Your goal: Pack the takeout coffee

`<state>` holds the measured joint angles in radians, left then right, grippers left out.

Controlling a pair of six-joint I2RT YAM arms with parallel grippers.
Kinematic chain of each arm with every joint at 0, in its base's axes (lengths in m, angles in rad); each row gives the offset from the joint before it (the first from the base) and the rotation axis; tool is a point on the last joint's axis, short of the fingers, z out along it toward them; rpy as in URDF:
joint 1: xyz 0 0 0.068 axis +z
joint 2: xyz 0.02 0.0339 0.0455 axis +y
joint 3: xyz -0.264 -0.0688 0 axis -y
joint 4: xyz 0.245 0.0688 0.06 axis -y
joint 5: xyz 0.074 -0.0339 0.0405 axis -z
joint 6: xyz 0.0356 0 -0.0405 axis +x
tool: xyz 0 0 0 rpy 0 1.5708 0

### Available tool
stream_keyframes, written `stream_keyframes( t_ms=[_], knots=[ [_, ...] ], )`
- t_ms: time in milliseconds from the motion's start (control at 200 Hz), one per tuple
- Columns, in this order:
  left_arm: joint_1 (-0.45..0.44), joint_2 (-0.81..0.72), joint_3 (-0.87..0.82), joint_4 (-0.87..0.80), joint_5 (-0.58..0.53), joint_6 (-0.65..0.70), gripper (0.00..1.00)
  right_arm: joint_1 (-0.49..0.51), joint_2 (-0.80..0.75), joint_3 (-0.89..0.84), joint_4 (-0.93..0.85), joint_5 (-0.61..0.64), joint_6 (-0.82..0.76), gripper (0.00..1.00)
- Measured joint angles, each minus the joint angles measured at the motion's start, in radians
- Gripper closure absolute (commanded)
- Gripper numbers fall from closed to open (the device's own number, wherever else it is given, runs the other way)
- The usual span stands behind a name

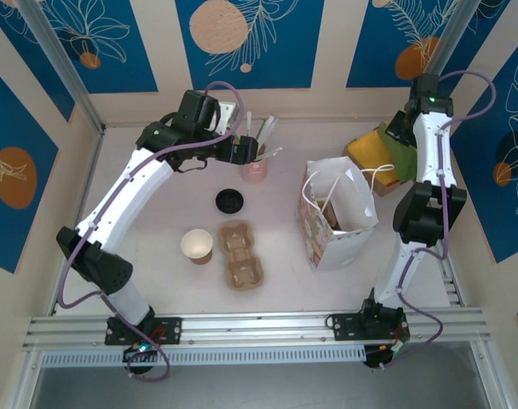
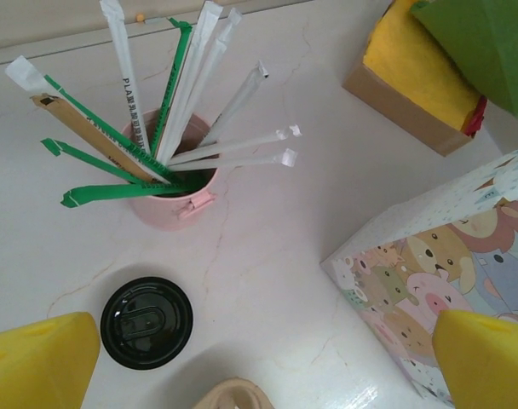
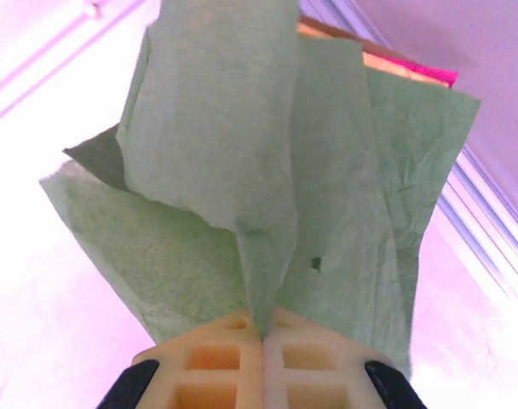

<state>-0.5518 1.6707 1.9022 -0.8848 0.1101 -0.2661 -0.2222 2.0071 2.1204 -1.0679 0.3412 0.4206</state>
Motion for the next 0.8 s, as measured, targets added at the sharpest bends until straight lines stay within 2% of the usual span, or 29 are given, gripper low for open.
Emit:
stream_keyframes(
  t_ms=[260, 520, 555, 600, 655, 685, 800],
  knots=[
    [0.0, -0.002, -0.02, 0.014, 0.021, -0.017, 0.0, -0.008, -0.028, -0.003, 0.018, -0.031, 0.0, 1.0],
    [0.0, -0.003, -0.019, 0.014, 0.02, -0.017, 0.0, -0.01, 0.126, 0.047, 0.009, -0.026, -0.001, 1.0],
    [0.0, -0.003, -0.019, 0.014, 0.02, -0.017, 0.0, -0.01, 0.146, 0.055, 0.008, -0.023, -0.001, 0.91],
    [0.0, -0.003, -0.019, 0.014, 0.02, -0.017, 0.0, -0.01, 0.165, 0.058, 0.006, -0.016, 0.0, 0.73],
    [0.001, -0.003, -0.019, 0.013, 0.02, -0.017, 0.0, -0.01, 0.182, 0.063, 0.0, -0.01, -0.002, 0.55],
    [0.001, -0.003, -0.019, 0.013, 0.02, -0.017, 0.0, -0.01, 0.189, 0.067, -0.002, -0.007, 0.0, 0.52],
    [0.004, -0.003, -0.018, 0.013, 0.02, -0.017, 0.0, -0.009, 0.199, 0.078, -0.008, -0.003, -0.002, 0.51]
  ],
)
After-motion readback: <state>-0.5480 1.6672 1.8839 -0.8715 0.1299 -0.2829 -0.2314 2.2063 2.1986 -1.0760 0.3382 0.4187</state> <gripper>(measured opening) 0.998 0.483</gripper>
